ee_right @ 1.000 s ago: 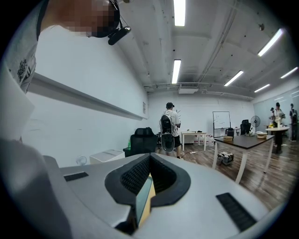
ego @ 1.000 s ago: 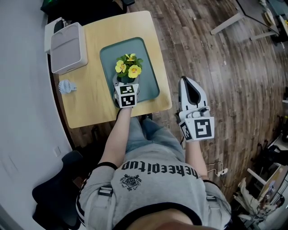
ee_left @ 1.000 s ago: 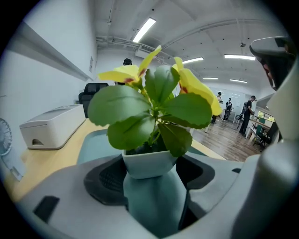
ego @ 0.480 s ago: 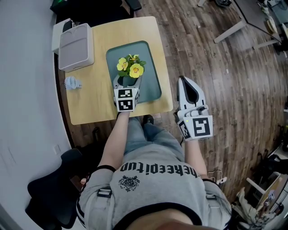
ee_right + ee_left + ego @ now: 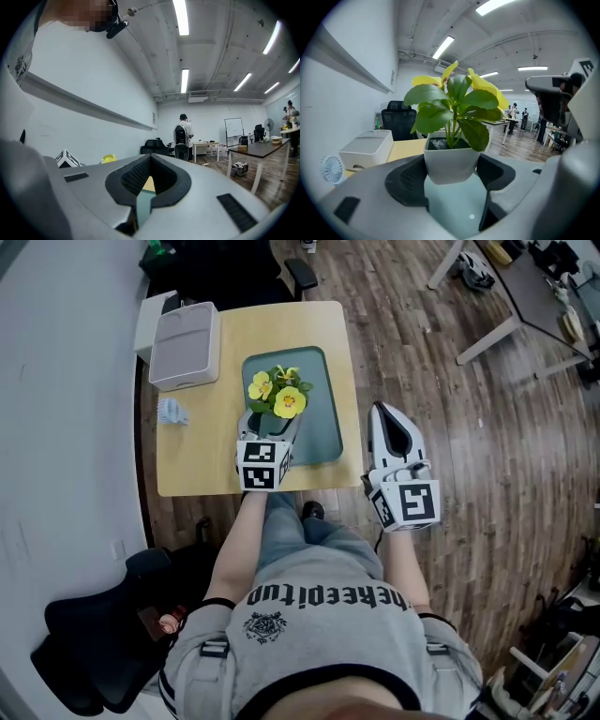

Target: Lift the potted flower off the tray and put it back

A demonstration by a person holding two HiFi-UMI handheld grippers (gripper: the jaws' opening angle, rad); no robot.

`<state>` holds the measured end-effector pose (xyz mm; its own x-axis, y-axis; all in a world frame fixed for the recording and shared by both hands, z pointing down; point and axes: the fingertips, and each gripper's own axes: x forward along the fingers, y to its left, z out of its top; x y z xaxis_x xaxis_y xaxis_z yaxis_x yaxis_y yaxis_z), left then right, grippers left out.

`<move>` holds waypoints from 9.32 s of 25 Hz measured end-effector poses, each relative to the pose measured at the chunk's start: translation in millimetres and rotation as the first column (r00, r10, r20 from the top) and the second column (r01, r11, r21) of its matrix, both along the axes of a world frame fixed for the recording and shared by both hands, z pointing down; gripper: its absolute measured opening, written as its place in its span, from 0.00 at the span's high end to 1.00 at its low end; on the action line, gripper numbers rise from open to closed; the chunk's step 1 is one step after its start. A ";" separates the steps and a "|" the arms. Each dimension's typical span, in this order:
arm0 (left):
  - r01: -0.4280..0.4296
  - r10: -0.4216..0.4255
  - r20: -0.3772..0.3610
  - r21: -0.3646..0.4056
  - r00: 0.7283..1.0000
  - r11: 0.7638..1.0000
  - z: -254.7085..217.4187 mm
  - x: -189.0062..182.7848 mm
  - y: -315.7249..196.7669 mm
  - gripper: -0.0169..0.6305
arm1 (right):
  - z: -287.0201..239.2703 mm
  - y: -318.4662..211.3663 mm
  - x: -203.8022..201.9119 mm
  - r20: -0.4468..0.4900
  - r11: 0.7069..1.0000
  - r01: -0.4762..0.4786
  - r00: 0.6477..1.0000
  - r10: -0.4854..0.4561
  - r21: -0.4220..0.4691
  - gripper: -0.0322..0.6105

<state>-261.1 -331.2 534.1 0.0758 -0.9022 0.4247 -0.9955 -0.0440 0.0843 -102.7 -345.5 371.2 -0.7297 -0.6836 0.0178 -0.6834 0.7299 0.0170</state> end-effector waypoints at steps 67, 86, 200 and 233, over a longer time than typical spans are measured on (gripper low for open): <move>-0.083 0.093 -0.053 0.173 0.994 0.981 -88.8 16.6 -45.2 0.45 | -0.3 -35.8 22.6 -0.003 0.995 -0.095 0.995 0.095 -0.028 0.95; -0.157 0.157 -0.065 0.015 0.985 0.988 3.5 16.3 -66.1 0.45 | 26.1 -44.5 16.1 -0.064 0.985 -0.155 0.987 0.150 -0.074 0.95; 0.103 -0.106 0.013 0.126 0.994 0.987 -53.3 -47.5 23.9 0.97 | 8.6 -14.6 -49.3 -0.020 0.996 0.078 0.997 -0.079 -0.032 0.95; 0.135 -0.175 0.022 0.542 0.984 0.829 -233.1 -10.6 98.0 0.97 | -61.3 39.9 0.1 0.038 0.989 0.070 0.996 -0.076 0.128 0.95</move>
<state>-271.7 -233.1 300.9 -0.0955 -0.9868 -0.1308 -0.9954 0.0930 0.0245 -102.5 -305.6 309.9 -0.7760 -0.6231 -0.0977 -0.6303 0.7718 0.0839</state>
